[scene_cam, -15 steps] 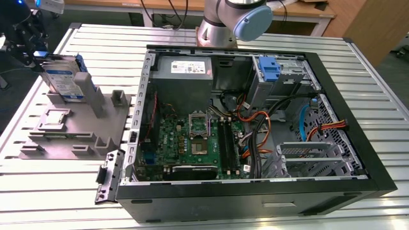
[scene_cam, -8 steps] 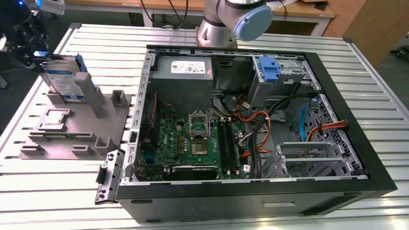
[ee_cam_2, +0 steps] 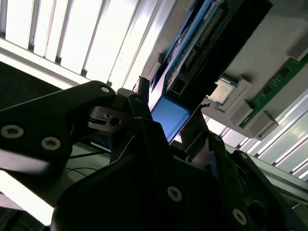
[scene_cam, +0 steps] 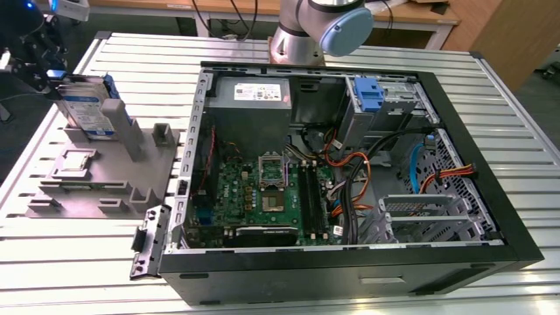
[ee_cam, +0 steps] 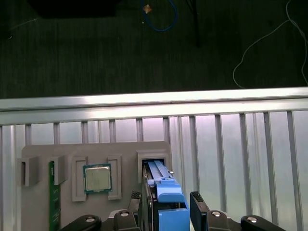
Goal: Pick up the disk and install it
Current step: 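Pick up the disk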
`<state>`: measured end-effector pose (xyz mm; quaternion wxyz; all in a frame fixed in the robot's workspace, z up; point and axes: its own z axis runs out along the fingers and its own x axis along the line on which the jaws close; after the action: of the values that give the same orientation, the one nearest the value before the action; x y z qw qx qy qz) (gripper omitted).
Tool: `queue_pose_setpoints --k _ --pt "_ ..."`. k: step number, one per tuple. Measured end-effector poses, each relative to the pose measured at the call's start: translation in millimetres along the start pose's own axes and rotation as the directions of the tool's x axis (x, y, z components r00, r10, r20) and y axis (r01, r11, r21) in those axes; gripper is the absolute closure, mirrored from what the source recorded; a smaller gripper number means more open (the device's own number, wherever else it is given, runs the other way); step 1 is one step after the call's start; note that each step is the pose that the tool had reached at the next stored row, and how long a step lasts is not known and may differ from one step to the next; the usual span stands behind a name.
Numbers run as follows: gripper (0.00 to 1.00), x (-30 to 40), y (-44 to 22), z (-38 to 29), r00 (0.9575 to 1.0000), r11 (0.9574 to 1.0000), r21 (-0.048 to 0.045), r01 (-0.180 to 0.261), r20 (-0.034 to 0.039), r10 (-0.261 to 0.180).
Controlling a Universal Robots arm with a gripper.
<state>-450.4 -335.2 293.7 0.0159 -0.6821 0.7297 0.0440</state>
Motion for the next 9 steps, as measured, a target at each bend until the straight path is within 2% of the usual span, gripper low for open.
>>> queue_pose_setpoints --k 9 --pt "0.48 0.2 -0.1 1.2 1.0 1.0 -0.0006 0.0 -0.0001 0.0"
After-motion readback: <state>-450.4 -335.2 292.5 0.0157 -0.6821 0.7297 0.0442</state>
